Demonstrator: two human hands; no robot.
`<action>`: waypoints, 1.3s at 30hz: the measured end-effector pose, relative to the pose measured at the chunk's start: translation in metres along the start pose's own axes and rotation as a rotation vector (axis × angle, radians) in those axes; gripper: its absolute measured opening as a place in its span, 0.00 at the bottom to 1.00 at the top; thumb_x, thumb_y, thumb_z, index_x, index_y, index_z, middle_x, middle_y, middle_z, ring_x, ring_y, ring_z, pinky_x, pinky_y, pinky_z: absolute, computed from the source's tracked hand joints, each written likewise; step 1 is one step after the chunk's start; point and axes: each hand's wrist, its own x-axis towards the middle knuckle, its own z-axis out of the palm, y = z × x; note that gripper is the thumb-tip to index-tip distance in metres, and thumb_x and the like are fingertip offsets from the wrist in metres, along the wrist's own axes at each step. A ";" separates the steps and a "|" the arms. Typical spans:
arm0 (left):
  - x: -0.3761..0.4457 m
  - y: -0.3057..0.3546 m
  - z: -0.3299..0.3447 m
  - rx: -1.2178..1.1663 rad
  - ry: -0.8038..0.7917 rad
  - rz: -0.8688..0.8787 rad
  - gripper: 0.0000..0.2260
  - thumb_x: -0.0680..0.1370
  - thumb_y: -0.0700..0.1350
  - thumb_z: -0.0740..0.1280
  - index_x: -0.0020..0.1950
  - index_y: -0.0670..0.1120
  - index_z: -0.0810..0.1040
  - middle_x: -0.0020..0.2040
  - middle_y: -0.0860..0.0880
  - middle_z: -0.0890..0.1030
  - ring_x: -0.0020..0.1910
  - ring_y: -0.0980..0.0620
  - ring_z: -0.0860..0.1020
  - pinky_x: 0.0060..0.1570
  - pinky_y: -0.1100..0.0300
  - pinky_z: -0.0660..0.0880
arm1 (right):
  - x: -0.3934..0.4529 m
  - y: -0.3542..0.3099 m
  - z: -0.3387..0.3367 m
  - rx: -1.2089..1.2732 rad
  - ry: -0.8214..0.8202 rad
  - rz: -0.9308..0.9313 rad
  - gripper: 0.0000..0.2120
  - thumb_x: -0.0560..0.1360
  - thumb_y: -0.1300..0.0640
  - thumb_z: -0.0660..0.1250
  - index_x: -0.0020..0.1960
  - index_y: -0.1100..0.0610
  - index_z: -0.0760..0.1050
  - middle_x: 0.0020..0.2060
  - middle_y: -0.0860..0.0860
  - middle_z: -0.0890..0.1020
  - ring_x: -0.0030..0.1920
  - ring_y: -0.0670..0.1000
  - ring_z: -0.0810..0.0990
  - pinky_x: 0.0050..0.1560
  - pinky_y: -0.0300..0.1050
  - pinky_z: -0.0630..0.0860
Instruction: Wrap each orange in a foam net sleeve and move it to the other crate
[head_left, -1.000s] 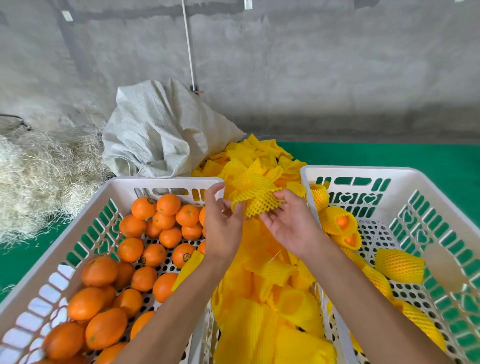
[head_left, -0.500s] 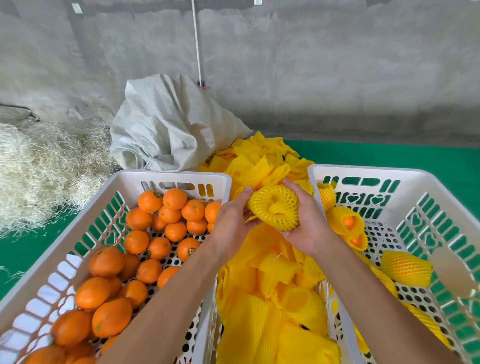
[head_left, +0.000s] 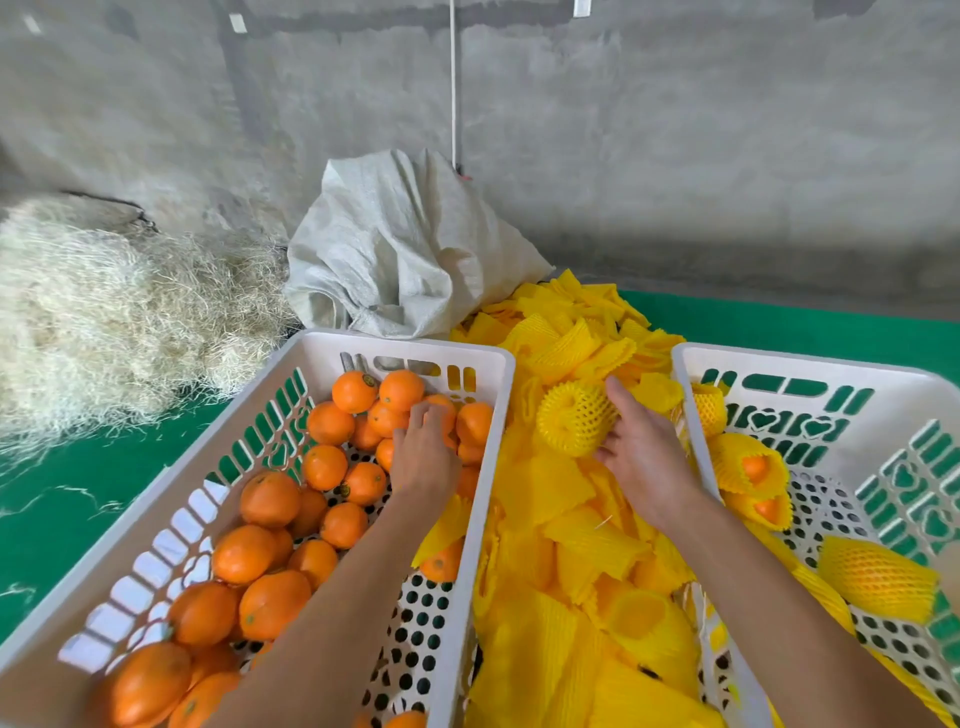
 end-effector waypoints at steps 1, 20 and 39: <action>0.002 -0.005 0.005 0.094 -0.034 0.034 0.22 0.81 0.35 0.62 0.74 0.48 0.70 0.77 0.47 0.66 0.65 0.36 0.71 0.56 0.44 0.75 | 0.002 0.002 -0.001 -0.001 0.008 -0.004 0.15 0.78 0.41 0.68 0.59 0.49 0.79 0.54 0.49 0.87 0.55 0.50 0.86 0.53 0.48 0.80; 0.011 0.024 -0.069 -0.412 0.023 0.300 0.27 0.80 0.44 0.74 0.76 0.55 0.69 0.71 0.48 0.70 0.49 0.49 0.82 0.50 0.57 0.82 | 0.011 0.008 -0.006 -0.162 0.065 -0.092 0.20 0.77 0.36 0.67 0.62 0.47 0.81 0.59 0.47 0.85 0.62 0.52 0.83 0.66 0.59 0.78; -0.052 0.082 -0.053 -1.087 -0.462 0.240 0.20 0.67 0.56 0.80 0.55 0.49 0.87 0.74 0.58 0.76 0.74 0.59 0.73 0.67 0.50 0.76 | -0.005 -0.011 0.002 0.148 0.030 -0.029 0.21 0.82 0.41 0.62 0.70 0.51 0.77 0.61 0.54 0.84 0.63 0.57 0.82 0.67 0.63 0.75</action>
